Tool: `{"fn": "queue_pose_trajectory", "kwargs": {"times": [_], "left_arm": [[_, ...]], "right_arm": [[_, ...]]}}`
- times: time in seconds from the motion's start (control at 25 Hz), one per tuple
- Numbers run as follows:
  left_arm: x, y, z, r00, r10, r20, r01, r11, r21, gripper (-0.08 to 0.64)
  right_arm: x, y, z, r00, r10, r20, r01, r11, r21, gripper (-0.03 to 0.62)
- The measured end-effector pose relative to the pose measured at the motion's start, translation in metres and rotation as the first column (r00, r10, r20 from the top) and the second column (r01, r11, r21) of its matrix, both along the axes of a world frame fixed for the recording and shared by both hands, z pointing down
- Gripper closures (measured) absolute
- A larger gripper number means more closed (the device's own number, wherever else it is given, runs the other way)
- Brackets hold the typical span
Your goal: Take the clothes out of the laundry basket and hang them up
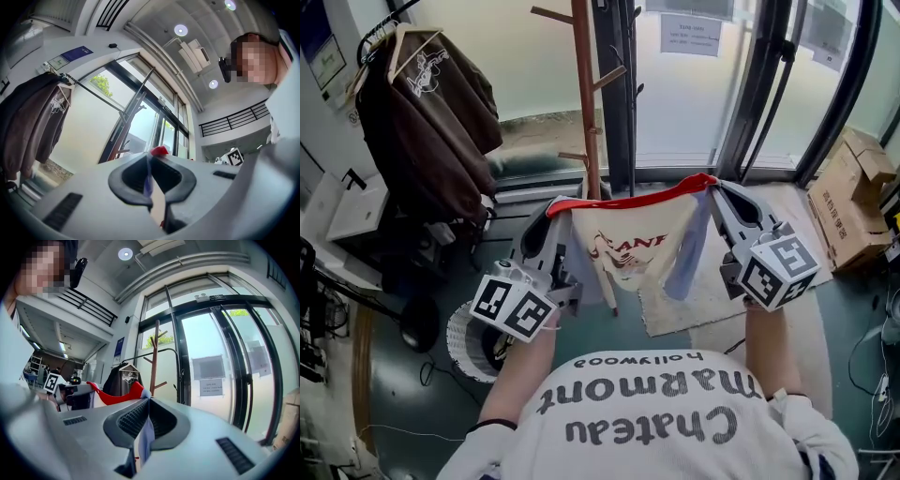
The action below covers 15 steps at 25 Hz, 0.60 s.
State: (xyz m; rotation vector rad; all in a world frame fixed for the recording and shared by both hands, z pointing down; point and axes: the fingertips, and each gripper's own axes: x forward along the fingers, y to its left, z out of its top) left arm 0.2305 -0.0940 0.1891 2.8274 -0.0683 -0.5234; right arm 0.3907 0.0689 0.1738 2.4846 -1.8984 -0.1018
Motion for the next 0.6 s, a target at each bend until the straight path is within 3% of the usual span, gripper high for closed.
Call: {"fn": "queue_pose_trajectory", "kwargs": {"times": [0.2, 0.6], "left_arm": [[0.01, -0.02, 0.012, 1.0, -0.013, 0.028, 0.013, 1.0, 0.0, 0.538], [0.046, -0.056, 0.024, 0.998, -0.064, 0.029, 0.065, 0.998, -0.022, 0.538]], "right_arm": [[0.016, -0.027, 0.016, 0.998, -0.003, 0.055, 0.003, 1.0, 0.0, 0.56], [0.068, -0.077, 0.025, 0.996, -0.046, 0.073, 0.047, 0.999, -0.015, 0.56]]}}
